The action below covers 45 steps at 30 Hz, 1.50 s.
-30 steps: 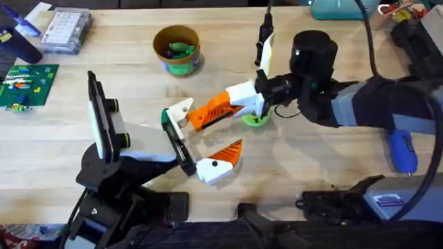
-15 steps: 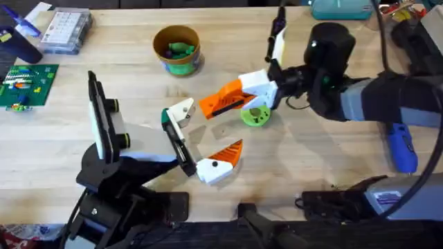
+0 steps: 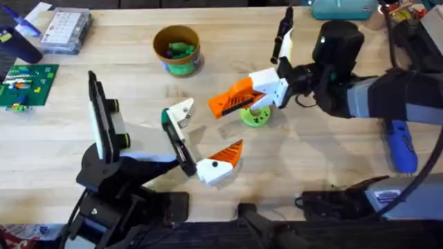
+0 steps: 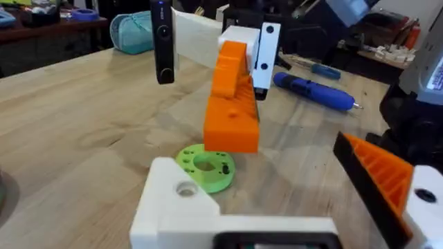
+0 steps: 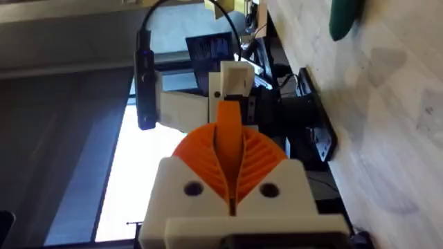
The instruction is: Pick up the gripper from the table and insert it into the empty holder that is missing its gripper. Then pick up a screw, insert it into the mounting hole, and use the screwdriver to tighten it. Finally, clean up the table by picking up the vegetable and placing it into the bucket.
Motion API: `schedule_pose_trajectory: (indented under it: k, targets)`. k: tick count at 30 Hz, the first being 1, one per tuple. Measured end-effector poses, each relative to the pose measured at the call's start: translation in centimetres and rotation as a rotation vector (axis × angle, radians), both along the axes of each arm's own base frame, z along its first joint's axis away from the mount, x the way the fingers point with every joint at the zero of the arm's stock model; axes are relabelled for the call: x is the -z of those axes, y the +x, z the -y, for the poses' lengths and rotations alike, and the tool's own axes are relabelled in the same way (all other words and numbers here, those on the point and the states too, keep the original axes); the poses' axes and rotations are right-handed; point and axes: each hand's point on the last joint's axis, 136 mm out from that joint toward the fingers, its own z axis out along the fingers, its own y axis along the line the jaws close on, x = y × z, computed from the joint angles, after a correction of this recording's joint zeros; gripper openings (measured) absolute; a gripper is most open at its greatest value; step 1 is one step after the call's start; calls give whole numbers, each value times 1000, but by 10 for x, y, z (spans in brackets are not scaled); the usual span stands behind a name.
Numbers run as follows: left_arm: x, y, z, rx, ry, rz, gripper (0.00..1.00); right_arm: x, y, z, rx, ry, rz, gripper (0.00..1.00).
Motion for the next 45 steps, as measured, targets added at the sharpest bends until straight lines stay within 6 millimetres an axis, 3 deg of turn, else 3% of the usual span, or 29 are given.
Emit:
schedule_pose_trajectory:
  k: [12, 20, 27, 35, 45]
  targets:
    - [0, 0, 0, 0, 0, 0, 990, 2, -25, -25, -87, 0, 33, 15]
    - [0, 0, 0, 1, 0, 0, 990, 2, -22, -35, -68, -10, 46, 15]
    - [0, 2, -1, -12, 0, 0, 990, 17, -16, -49, -93, -33, -4, 15]
    - [-2, 8, -5, -48, 1, 18, 990, 2, -13, -63, -139, -7, 41, 15]
    - [0, 9, -5, -55, 4, 10, 990, 7, -9, -67, -145, -16, 14, 15]
